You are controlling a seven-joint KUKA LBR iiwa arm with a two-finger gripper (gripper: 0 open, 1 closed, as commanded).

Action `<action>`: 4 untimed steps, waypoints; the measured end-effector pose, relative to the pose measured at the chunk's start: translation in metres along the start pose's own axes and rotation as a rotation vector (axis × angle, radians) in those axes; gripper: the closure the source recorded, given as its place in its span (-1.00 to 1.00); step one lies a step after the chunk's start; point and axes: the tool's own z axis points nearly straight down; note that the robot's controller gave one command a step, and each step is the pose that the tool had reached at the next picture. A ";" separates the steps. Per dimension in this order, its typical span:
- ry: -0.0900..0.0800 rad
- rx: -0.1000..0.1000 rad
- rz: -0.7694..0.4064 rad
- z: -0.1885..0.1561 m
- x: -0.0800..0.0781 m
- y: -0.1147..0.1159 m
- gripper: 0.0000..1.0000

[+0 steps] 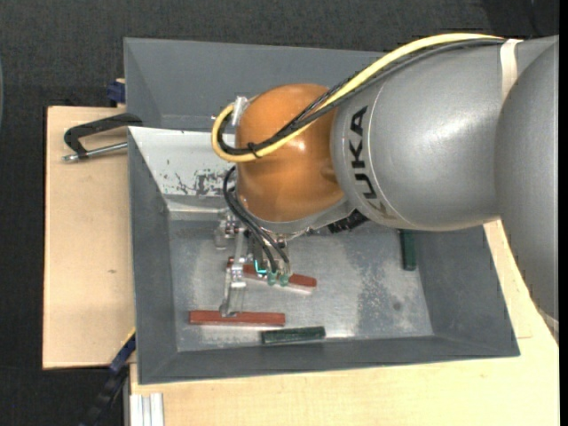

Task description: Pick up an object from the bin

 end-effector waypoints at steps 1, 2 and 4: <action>-0.008 -0.002 0.003 -0.004 -0.002 -0.001 -1.00; -0.013 -0.004 0.045 0.065 -0.017 -0.042 -1.00; -0.013 -0.004 0.117 0.064 -0.025 -0.096 -1.00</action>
Offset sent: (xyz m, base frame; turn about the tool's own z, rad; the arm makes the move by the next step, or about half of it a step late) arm 0.0249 -0.0759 -0.1226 0.0808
